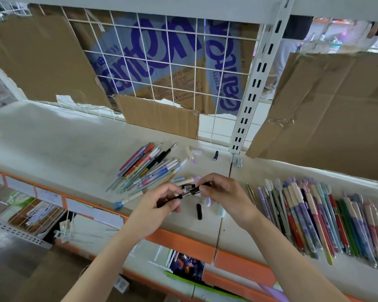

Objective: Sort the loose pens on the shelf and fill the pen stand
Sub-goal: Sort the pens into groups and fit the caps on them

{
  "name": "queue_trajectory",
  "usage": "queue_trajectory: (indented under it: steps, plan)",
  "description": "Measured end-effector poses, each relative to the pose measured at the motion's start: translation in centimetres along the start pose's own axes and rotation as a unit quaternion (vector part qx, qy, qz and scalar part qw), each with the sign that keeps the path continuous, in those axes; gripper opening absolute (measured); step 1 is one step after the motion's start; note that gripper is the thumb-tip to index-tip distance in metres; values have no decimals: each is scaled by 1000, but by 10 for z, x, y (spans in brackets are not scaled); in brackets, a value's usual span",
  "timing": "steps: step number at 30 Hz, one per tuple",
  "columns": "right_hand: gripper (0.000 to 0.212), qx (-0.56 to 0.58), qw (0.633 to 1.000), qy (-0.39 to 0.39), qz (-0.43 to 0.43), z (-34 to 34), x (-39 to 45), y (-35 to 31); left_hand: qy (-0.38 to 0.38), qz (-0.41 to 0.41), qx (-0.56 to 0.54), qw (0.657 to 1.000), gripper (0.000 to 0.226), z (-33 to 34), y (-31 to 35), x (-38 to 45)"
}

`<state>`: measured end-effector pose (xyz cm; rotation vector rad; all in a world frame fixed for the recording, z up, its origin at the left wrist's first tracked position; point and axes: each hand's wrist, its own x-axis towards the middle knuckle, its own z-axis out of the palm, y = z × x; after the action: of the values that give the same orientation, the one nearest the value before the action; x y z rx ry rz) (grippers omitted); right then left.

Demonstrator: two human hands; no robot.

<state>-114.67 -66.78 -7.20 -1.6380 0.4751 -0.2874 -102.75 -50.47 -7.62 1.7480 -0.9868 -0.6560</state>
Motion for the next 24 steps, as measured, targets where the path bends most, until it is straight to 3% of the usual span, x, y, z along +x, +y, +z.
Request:
queue_trajectory:
  steps: [6, 10, 14, 16, 20, 24]
  plan:
    - [9, 167, 984, 0, 53, 3, 1, 2, 61, 72, 132, 987, 18, 11, -10, -3]
    - [11, 123, 990, -27, 63, -3, 0, 0, 41, 59, 118, 990, 32, 19, -7, -2]
    - [13, 107, 987, 108, 54, -27, 12, -6, 9, -11, 72, 997, 40, 9, -11, 5]
    - [14, 25, 989, 129, 64, -39, 15, -8, 28, -30, 23, 999, 43, 1, -12, 6]
    - [15, -240, 966, 28, 93, -31, 15, 1, 52, -31, -21, 998, 41, 1, -9, 1]
    - [12, -374, 919, 86, 93, -24, 23, 5, 47, -44, 17, 998, 36, 6, -20, 1]
